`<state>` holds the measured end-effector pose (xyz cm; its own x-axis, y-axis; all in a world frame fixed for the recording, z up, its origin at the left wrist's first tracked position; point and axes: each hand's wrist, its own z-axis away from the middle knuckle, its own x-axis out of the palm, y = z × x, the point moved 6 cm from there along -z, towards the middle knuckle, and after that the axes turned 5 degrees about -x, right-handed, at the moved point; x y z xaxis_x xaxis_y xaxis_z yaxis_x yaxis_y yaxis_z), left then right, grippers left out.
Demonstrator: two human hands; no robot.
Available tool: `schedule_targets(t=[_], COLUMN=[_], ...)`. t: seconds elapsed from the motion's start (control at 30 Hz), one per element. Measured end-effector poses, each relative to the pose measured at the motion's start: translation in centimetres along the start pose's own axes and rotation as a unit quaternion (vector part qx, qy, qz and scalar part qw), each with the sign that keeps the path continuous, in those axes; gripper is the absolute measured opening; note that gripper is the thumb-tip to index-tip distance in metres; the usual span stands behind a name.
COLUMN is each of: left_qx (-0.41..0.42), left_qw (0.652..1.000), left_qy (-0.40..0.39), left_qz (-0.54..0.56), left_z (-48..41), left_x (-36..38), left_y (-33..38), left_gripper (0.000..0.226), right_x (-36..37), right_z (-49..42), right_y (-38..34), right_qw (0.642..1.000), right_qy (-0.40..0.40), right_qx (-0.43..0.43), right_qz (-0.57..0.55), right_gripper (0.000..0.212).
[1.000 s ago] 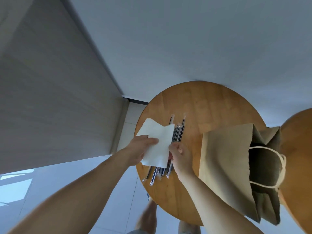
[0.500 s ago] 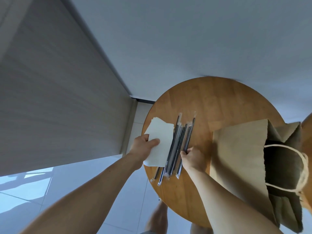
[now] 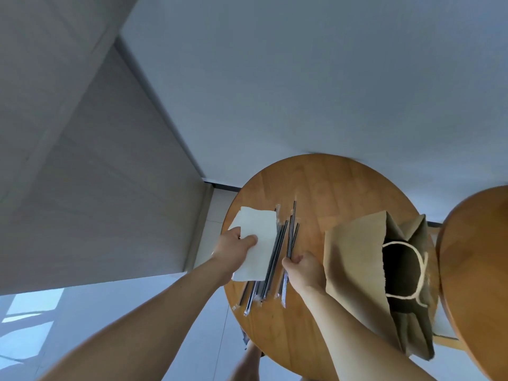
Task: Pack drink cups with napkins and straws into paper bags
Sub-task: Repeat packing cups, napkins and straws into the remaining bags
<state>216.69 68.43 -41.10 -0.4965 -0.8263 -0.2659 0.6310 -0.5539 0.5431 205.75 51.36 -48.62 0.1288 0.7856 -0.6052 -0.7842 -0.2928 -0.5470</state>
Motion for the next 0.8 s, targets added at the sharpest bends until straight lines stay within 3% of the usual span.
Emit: schedule_targets(t=[0.47, 0.67, 0.8], left_qx=[-0.005, 0.058, 0.097], left_qw=[1.000, 0.998, 0.995], left_qy=[0.021, 0.023, -0.023], left_qz=[0.002, 0.006, 0.030], left_z=[1.0, 2.7, 5.3], left_x=[-0.5, -0.2, 0.3], left_y=[-1.3, 3.9, 7.6], left_gripper=[0.020, 0.017, 0.016], right_x=[0.7, -3.2, -5.3], right_z=[1.1, 5.5, 8.6], right_y=[0.1, -6.2, -9.1], right_qw=[0.988, 0.968, 0.968], right_qy=[-0.007, -0.025, -0.054], right_qx=[-0.006, -0.139, -0.211], right_qz=[-0.155, -0.209, -0.124], right_gripper=[0.025, 0.021, 0.016])
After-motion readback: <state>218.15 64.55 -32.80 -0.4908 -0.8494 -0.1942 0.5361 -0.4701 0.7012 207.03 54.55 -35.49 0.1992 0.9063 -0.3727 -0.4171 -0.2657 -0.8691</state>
